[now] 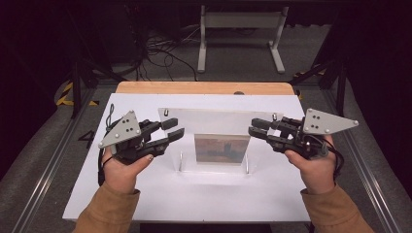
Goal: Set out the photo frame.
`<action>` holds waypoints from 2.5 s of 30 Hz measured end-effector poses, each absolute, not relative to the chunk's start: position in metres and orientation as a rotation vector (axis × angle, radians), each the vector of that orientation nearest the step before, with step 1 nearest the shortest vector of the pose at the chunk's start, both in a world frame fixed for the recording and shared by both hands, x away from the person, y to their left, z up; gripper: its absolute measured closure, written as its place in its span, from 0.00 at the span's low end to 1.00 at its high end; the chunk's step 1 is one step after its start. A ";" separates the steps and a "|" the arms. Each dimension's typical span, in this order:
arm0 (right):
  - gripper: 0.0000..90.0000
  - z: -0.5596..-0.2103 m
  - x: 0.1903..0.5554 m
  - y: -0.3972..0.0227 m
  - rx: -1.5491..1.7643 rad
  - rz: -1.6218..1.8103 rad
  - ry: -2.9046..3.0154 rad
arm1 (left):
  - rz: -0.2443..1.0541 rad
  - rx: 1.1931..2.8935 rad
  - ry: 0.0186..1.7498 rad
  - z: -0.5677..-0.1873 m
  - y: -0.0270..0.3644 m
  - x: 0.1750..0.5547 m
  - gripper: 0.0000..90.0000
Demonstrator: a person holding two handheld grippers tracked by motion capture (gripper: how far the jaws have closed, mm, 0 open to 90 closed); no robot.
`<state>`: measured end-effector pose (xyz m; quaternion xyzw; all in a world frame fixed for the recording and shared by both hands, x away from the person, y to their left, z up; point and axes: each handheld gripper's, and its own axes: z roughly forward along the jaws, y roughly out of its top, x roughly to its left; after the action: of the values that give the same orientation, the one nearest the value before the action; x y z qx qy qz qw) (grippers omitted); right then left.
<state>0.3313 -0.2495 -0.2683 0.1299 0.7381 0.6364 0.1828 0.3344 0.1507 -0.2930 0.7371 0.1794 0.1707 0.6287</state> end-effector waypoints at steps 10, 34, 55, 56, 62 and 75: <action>0.71 -0.269 0.354 -0.248 0.427 1.798 2.071 | 0.390 1.673 0.446 -0.294 0.151 0.344 0.71; 0.51 -0.271 0.366 -0.243 0.524 1.704 1.991 | 0.396 1.599 0.512 -0.304 0.144 0.374 0.51; 0.29 -0.286 0.357 -0.266 0.633 1.607 1.968 | 0.381 1.683 0.570 -0.321 0.162 0.360 0.23; 0.28 -0.289 0.352 -0.272 0.645 1.595 1.979 | 0.387 1.689 0.574 -0.321 0.165 0.358 0.23; 0.23 -0.296 0.340 -0.290 0.679 1.541 2.001 | 0.402 1.720 0.621 -0.331 0.184 0.345 0.20; 0.17 -0.326 0.323 -0.332 0.851 1.470 2.001 | 0.424 1.787 0.715 -0.363 0.217 0.331 0.05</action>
<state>0.3230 -0.3315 -0.3264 0.3134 0.7370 0.5414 0.2558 0.3309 0.2174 -0.3630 0.7559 0.3022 0.1794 0.5524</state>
